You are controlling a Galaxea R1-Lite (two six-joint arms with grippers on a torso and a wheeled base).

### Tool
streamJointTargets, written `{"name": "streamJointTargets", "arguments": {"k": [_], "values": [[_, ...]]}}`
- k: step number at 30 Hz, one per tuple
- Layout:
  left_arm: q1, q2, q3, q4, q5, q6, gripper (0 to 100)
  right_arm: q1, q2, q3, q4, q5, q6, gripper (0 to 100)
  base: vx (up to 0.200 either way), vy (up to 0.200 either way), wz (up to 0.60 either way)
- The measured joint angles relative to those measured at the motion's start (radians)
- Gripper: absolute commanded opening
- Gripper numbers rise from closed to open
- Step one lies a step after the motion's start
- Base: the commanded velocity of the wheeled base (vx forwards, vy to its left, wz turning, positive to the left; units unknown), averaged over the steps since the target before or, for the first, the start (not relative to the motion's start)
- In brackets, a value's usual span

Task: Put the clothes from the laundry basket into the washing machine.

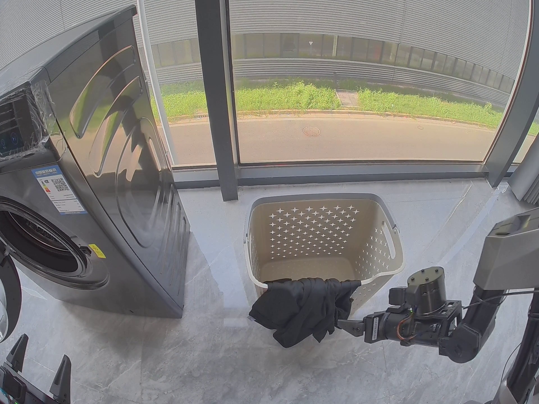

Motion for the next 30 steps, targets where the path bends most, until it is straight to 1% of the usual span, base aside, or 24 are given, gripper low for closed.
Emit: {"name": "streamJointTargets", "arguments": {"k": [5, 19, 27, 30], "values": [[0.0, 0.0, 0.0, 0.0, 0.0, 0.0, 100, 0.005, 0.085, -0.086, -0.002, -0.014, 0.007, 100, 0.0, 0.0, 0.0], [0.0, 0.0, 0.0, 0.0, 0.001, -0.003, 100, -0.001, 0.239, -0.289, 0.005, -0.02, 0.013, 100, 0.0, 0.0, 0.0], [0.0, 0.0, 0.0, 0.0, 0.003, -0.003, 100, -0.002, 0.274, -0.348, 0.007, -0.02, 0.017, 100, 0.0, 0.0, 0.0], [0.0, 0.0, 0.0, 0.0, 0.004, -0.003, 100, -0.003, 0.282, -0.369, 0.006, -0.037, 0.017, 100, 0.0, 0.0, 0.0]]}}
